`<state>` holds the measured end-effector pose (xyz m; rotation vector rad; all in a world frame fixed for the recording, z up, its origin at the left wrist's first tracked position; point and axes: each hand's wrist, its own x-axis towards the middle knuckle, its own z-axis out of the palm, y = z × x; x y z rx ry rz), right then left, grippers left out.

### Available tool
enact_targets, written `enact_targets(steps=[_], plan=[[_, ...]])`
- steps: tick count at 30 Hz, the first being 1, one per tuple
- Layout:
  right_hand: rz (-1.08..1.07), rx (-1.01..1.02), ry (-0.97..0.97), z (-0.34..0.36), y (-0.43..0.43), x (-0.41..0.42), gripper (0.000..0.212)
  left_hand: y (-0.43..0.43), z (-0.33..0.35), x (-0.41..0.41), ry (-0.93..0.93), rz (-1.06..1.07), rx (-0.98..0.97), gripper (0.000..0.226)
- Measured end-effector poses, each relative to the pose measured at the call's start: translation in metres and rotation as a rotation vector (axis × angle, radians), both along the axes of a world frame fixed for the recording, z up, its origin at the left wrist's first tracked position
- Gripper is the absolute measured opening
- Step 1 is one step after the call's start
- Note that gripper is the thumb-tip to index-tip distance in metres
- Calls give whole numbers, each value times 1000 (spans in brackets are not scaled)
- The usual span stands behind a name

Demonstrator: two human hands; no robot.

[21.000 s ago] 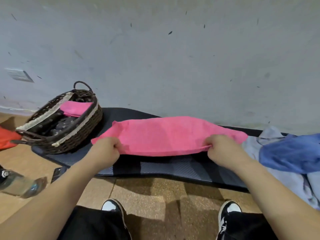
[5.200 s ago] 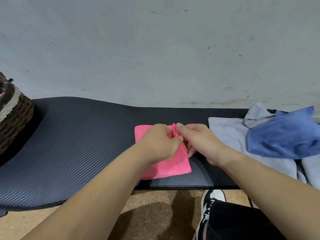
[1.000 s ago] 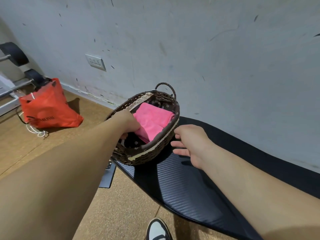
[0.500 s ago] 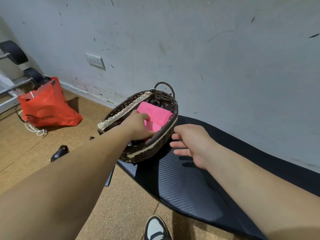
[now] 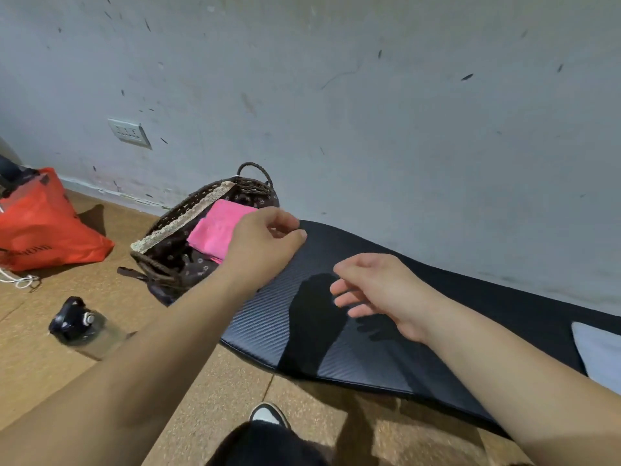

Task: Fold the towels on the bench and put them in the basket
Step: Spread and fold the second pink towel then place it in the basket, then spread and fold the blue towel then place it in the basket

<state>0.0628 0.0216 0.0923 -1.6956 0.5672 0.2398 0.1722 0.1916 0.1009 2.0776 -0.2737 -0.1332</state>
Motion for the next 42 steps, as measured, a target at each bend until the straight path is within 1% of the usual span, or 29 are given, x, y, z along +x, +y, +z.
enact_targets(steps=[2, 4, 7, 9, 12, 16, 18, 20, 23, 24, 26, 27, 29, 31, 33, 34, 36, 38, 40, 42], plan=[[7, -52, 4, 2, -25, -28, 19, -31, 2, -36, 134, -82, -146, 10], [7, -114, 17, 1, -54, -55, 21, -63, -2, -68, 231, -147, -200, 8], [5, -252, 66, -5, -99, -95, 25, -114, -12, -110, 304, -271, -165, 6], [34, -384, 117, -13, -127, -115, 28, -139, -21, -131, 356, -342, -157, 6], [23, -604, 223, -39, -175, -149, 29, -174, -48, -162, 437, -380, -122, 7], [-110, -656, 279, -74, -227, -190, 28, -209, -73, -181, 499, -400, -69, 8], [-167, -655, 274, -71, -247, -198, 28, -222, -75, -184, 495, -408, -70, 9], [-296, -654, 224, -62, -263, -204, 29, -234, -77, -191, 451, -431, -36, 9], [-382, -697, 242, -59, -280, -216, 42, -251, -87, -207, 375, -482, 42, 10], [-386, -687, 263, -58, -285, -221, 42, -258, -90, -214, 363, -508, 63, 10], [-422, -683, 272, -56, -300, -235, 35, -276, -91, -228, 337, -573, 100, 10], [-473, -727, 262, -52, -309, -242, 32, -286, -89, -234, 325, -609, 108, 10], [-622, -875, 270, -51, -328, -261, 39, -308, -84, -248, 322, -673, 92, 11], [-705, -956, 402, -58, -345, -282, 45, -327, -81, -261, 344, -721, 71, 11], [-676, -943, 570, -69, -354, -296, 46, -340, -83, -272, 355, -750, 83, 13], [-664, -938, 609, -73, -357, -299, 43, -343, -86, -276, 364, -757, 98, 13], [-703, -941, 569, -75, -361, -302, 32, -345, -91, -282, 368, -761, 133, 13], [-793, -905, 466, -69, -364, -305, 22, -345, -94, -285, 342, -764, 165, 13], [-909, -875, 321, -56, -366, -308, 19, -344, -91, -286, 306, -771, 189, 16], [-1029, -868, 108, -36, -362, -307, 15, -345, -82, -288, 248, -784, 203, 31]])
